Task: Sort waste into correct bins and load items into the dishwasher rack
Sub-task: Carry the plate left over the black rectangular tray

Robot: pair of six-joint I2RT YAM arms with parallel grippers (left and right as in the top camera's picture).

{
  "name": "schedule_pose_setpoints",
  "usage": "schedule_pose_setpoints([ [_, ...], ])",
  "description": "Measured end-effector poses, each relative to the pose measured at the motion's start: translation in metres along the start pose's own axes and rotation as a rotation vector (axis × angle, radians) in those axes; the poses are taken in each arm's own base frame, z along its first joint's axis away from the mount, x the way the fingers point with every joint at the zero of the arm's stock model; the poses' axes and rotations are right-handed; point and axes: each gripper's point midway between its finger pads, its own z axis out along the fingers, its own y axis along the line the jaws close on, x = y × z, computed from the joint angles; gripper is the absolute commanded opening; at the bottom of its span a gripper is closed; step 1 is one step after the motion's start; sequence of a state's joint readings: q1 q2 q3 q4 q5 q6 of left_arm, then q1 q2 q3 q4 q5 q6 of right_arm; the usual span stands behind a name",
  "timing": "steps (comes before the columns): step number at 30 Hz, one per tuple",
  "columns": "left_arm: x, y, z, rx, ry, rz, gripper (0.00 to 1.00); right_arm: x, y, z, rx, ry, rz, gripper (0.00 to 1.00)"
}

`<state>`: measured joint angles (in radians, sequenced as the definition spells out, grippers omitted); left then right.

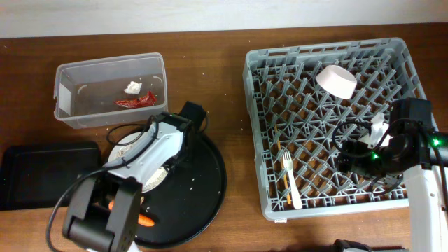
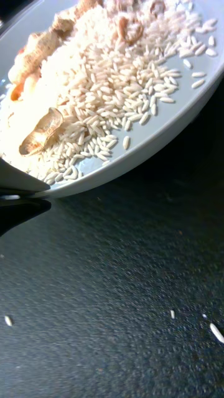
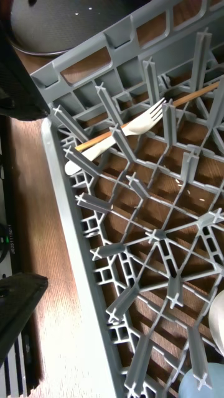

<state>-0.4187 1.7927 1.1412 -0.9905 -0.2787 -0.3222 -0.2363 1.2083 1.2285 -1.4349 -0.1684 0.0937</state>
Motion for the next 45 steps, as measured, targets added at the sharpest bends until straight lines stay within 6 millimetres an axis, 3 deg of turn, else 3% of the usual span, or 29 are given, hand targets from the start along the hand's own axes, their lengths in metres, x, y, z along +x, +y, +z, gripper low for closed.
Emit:
schedule_pose_setpoints([
  [9, 0.008, 0.030, -0.039, -0.076, -0.045, -0.007, 0.00, 0.002, 0.000, 0.000, 0.001, 0.006, 0.001, 0.81],
  [12, -0.003, 0.038, -0.059, -0.062, -0.110, -0.044, 0.00, 0.001, 0.000, 0.000, 0.001, 0.006, 0.000, 0.81],
  [14, -0.007, 0.059, -0.068, -0.048, -0.140, -0.124, 0.00, 0.002, 0.000, 0.000, 0.001, 0.006, 0.001, 0.81],
  [17, -0.008, 0.095, -0.069, -0.009, -0.148, -0.259, 0.00, 0.002, 0.000, 0.000, -0.001, 0.007, 0.000, 0.81],
  [21, -0.013, 0.143, -0.055, 0.050, -0.151, -0.407, 0.00, 0.002, 0.000, 0.000, -0.003, 0.010, 0.001, 0.81],
  [26, -0.021, 0.179, -0.046, 0.143, -0.201, -0.505, 0.00, 0.004, 0.000, 0.000, -0.003, 0.019, 0.002, 0.80],
  [36, -0.024, 0.212, -0.047, 0.460, -0.318, -0.630, 0.00, 0.005, 0.001, 0.000, -0.005, 0.021, 0.002, 0.80],
  [45, -0.020, 0.240, -0.075, 0.784, -0.511, -0.729, 0.00, 0.005, 0.001, 0.000, -0.005, 0.022, 0.003, 0.80],
])
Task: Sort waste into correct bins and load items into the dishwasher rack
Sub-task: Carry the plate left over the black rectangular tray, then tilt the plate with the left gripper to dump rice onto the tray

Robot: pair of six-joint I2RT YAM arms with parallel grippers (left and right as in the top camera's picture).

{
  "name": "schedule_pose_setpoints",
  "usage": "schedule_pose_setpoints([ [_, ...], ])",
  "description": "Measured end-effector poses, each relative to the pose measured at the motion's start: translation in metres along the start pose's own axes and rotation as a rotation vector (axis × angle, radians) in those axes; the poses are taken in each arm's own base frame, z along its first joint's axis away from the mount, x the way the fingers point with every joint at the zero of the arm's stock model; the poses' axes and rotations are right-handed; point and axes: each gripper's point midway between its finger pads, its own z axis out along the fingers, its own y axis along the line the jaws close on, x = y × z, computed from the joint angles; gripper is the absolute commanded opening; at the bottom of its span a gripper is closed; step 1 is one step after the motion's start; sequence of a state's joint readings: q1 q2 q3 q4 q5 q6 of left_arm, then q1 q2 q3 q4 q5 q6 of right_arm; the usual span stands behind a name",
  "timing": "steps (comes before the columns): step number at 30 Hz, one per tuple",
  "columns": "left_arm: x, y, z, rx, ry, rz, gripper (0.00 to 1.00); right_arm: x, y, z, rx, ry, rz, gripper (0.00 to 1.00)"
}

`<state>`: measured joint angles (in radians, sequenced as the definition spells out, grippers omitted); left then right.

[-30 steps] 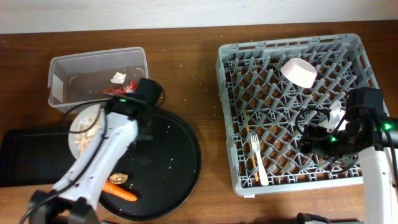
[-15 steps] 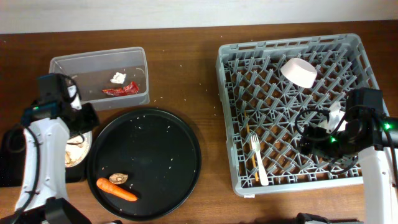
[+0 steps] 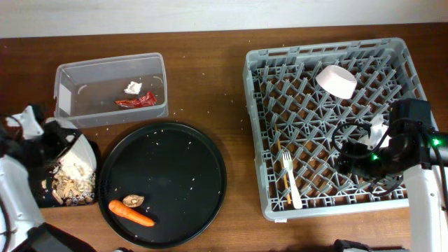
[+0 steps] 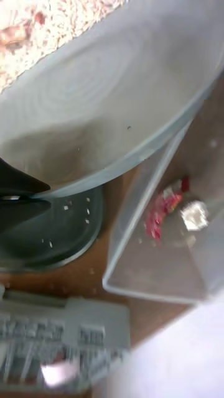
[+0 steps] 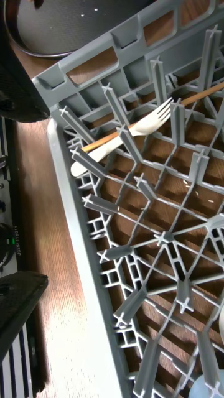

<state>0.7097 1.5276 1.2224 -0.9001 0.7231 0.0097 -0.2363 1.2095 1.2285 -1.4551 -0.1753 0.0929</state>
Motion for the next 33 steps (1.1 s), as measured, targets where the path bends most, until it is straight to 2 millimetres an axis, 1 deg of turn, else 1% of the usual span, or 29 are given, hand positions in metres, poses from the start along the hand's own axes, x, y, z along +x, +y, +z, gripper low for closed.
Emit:
schedule_pose_setpoints([
  [5, -0.011, -0.001, -0.021, 0.128, -0.067, -0.057, 0.00, 0.000, 0.000, 0.000, 0.000, 0.001, 0.001, 0.79],
  [9, -0.020, -0.006, -0.041, 0.255, -0.131, -0.095, 0.00, 0.001, 0.000, 0.000, 0.000, 0.003, 0.001, 0.79],
  [11, -0.024, -0.005, -0.052, 0.296, -0.162, -0.113, 0.00, 0.001, 0.000, 0.000, 0.000, 0.004, 0.001, 0.79],
  [14, -0.027, -0.003, -0.062, 0.336, -0.193, -0.129, 0.00, 0.001, 0.000, 0.000, 0.000, 0.004, 0.001, 0.79],
  [23, -0.027, 0.004, -0.078, 0.428, -0.252, -0.177, 0.00, 0.001, 0.000, 0.000, 0.000, 0.004, 0.000, 0.79],
  [26, -0.027, 0.005, -0.078, 0.423, -0.253, -0.180, 0.00, 0.001, 0.000, 0.000, 0.000, 0.005, 0.001, 0.79],
  [28, -0.022, 0.005, -0.078, 0.430, -0.237, -0.214, 0.00, 0.001, 0.000, 0.000, 0.001, 0.006, 0.001, 0.79],
  [33, -0.023, 0.009, -0.080, 0.424, -0.243, -0.240, 0.00, 0.001, 0.000, 0.000, 0.001, 0.006, 0.001, 0.79],
])
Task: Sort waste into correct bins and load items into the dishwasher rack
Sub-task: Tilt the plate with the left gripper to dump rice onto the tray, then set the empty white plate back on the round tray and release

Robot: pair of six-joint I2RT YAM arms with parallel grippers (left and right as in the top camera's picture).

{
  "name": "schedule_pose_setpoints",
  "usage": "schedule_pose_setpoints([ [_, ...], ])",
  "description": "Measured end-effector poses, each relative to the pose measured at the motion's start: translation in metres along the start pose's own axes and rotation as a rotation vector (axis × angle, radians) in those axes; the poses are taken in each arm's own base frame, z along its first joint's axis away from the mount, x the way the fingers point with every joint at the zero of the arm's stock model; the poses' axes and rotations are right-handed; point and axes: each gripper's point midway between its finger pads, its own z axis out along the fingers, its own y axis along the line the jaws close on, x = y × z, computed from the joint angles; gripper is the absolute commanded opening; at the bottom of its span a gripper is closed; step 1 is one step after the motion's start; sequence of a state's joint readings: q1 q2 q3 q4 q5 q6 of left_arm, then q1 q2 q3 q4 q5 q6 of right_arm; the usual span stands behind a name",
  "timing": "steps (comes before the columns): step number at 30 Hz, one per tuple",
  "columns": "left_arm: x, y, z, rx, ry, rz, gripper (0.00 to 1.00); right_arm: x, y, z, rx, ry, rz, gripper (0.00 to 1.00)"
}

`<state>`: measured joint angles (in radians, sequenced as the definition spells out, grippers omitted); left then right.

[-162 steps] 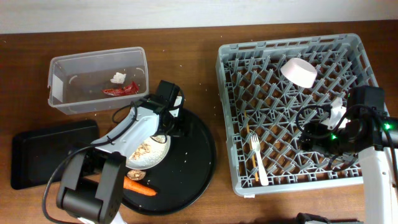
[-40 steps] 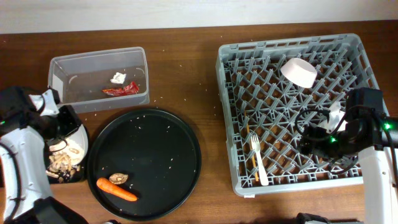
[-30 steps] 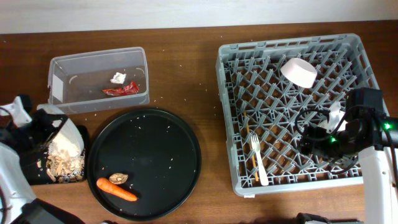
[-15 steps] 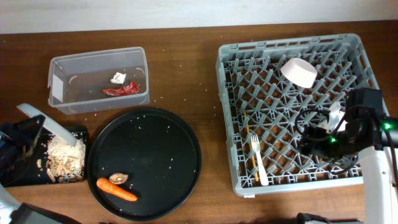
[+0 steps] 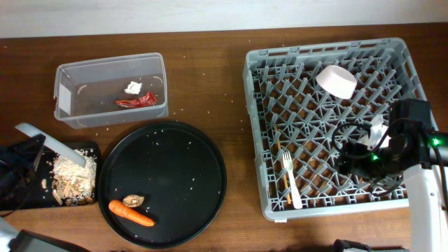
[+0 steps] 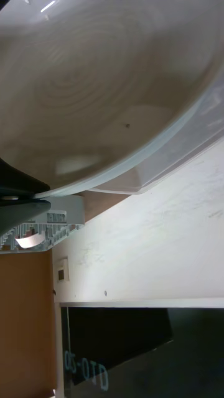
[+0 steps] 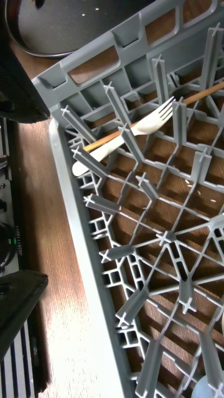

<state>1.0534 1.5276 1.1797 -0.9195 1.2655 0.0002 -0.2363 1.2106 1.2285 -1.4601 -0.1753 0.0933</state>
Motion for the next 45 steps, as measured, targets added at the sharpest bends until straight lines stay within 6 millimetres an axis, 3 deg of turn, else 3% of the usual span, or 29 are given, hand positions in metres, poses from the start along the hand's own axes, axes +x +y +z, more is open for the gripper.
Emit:
schedule_pose_setpoints([
  [8, 0.000, 0.021, -0.003, -0.114, -0.008, -0.055, 0.00, 0.000, 0.000, 0.000, 0.000, 0.000, 0.000, 0.79],
  [16, -0.003, 0.009, -0.003, -0.044, -0.015, -0.013, 0.00, 0.000, 0.000, 0.000, 0.000, 0.000, 0.000, 0.79],
  [19, -0.004, -0.006, -0.002, 0.039, -0.015, 0.042, 0.00, 0.000, 0.000, 0.000, 0.000, 0.000, 0.000, 0.79],
  [22, 0.009, -0.021, 0.017, 0.095, 0.053, 0.080, 0.00, 0.000, 0.000, 0.000, 0.000, 0.000, 0.000, 0.79],
  [25, 0.045, -0.043, 0.059, 0.124, 0.212, 0.145, 0.00, 0.001, 0.000, 0.000, 0.000, 0.003, 0.000, 0.79],
  [27, 0.087, -0.058, 0.091, 0.089, 0.357, 0.238, 0.00, 0.000, 0.000, 0.000, 0.000, 0.002, 0.000, 0.79],
  [30, 0.154, -0.072, 0.115, -0.044, 0.541, 0.422, 0.00, 0.001, 0.000, 0.000, 0.000, 0.003, 0.000, 0.79],
  [32, 0.209, -0.069, 0.122, -0.154, 0.707, 0.535, 0.00, 0.001, 0.000, 0.000, 0.000, 0.003, 0.000, 0.79],
  [35, 0.261, -0.058, 0.124, -0.279, 0.864, 0.697, 0.00, 0.001, 0.000, 0.000, 0.000, 0.004, 0.000, 0.79],
  [38, 0.295, -0.039, 0.124, -0.414, 0.927, 0.821, 0.00, 0.001, 0.000, 0.000, 0.000, 0.003, 0.001, 0.79],
  [41, 0.321, -0.021, 0.137, -0.447, 0.906, 0.902, 0.01, 0.001, 0.000, 0.000, 0.000, 0.003, 0.001, 0.79],
  [43, 0.335, -0.005, 0.141, -0.473, 0.890, 0.925, 0.17, 0.001, 0.000, 0.000, 0.000, 0.003, 0.001, 0.80],
  [45, 0.347, 0.007, 0.138, -0.497, 0.914, 0.932, 0.42, 0.001, 0.000, 0.000, 0.000, 0.004, 0.000, 0.82],
])
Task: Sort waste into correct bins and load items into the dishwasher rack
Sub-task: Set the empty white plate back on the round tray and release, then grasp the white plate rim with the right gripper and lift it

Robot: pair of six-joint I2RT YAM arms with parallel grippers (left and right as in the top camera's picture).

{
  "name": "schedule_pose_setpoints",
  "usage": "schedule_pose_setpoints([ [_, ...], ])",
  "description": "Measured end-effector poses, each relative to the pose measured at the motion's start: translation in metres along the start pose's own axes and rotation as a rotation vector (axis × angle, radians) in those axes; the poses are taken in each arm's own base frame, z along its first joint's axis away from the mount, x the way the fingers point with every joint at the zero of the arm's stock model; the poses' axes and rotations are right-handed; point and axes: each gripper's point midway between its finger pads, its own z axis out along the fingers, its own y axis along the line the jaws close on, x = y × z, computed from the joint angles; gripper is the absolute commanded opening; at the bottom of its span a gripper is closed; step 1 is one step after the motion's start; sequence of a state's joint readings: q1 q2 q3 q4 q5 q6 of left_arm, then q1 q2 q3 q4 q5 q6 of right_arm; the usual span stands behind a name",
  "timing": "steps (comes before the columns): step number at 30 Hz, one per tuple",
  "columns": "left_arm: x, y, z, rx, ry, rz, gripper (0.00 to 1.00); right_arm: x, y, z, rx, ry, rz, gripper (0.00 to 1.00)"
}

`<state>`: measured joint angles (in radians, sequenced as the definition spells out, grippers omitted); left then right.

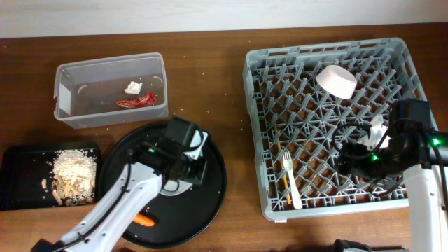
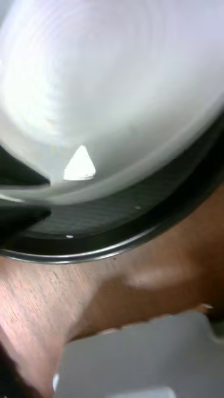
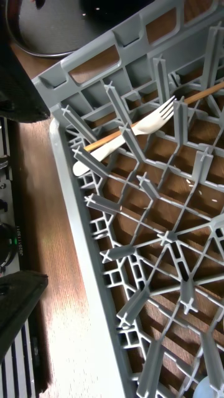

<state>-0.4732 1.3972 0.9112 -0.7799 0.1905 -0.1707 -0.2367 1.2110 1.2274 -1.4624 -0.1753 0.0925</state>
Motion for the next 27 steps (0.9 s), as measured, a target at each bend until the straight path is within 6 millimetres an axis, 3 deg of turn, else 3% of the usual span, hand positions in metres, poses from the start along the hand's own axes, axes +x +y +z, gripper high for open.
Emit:
schedule_pose_setpoints([
  [1, 0.003, -0.001, 0.003, -0.006, 0.009, 0.000, 0.53, 0.000, 0.000, 0.000, 0.000, 0.000, 0.001, 0.87],
  [3, 0.001, -0.001, 0.005, -0.014, 0.006, -0.001, 0.60, 0.000, 0.000, 0.000, -0.001, 0.000, -0.001, 1.00],
  [6, 0.003, 0.010, -0.002, -0.039, 0.027, -0.041, 0.67, 0.000, 0.000, 0.000, -0.001, 0.001, -0.008, 0.98],
  [8, -0.003, 0.037, -0.024, -0.088, 0.025, -0.134, 0.84, -0.002, 0.003, 0.000, -0.017, -0.006, -0.013, 0.99],
  [10, -0.005, 0.087, -0.065, -0.173, -0.040, -0.308, 0.95, -0.001, 0.014, -0.001, -0.081, -0.006, -0.048, 0.98],
  [12, 0.005, 0.116, -0.091, -0.217, -0.084, -0.430, 0.99, -0.002, 0.025, -0.001, -0.135, -0.008, -0.083, 0.95],
  [14, 0.026, 0.151, -0.112, -0.272, -0.104, -0.587, 0.99, 0.000, 0.044, 0.000, -0.173, -0.006, -0.154, 0.95],
  [15, 0.038, 0.168, -0.120, -0.285, -0.107, -0.679, 0.99, 0.005, 0.074, 0.002, -0.210, -0.010, -0.264, 0.95],
  [16, 0.045, 0.179, -0.124, -0.284, -0.115, -0.741, 0.99, 0.011, 0.090, 0.003, -0.238, 0.000, -0.313, 0.95],
  [17, 0.047, 0.182, -0.125, -0.275, -0.122, -0.763, 0.99, 0.011, 0.099, 0.005, -0.234, -0.012, -0.337, 0.95],
  [18, 0.048, 0.183, -0.126, -0.263, -0.126, -0.781, 0.99, 0.015, 0.128, 0.007, -0.262, -0.035, -0.420, 0.95],
  [20, 0.049, 0.184, -0.127, -0.254, -0.132, -0.793, 0.99, 0.042, 0.176, 0.019, -0.284, -0.003, -0.552, 0.95],
  [22, 0.047, 0.183, -0.126, -0.242, -0.135, -0.793, 0.99, 0.057, 0.198, 0.037, -0.269, 0.048, -0.590, 0.93],
  [23, 0.047, 0.183, -0.126, -0.242, -0.135, -0.793, 0.99, 0.061, 0.208, 0.048, -0.259, 0.067, -0.606, 0.93],
  [26, 0.047, 0.182, -0.126, -0.239, -0.137, -0.792, 0.99, 0.088, 0.244, 0.109, -0.200, 0.182, -0.660, 0.87],
  [27, 0.046, 0.182, -0.126, -0.239, -0.138, -0.792, 0.99, 0.091, 0.252, 0.118, -0.205, 0.181, -0.676, 0.86],
])
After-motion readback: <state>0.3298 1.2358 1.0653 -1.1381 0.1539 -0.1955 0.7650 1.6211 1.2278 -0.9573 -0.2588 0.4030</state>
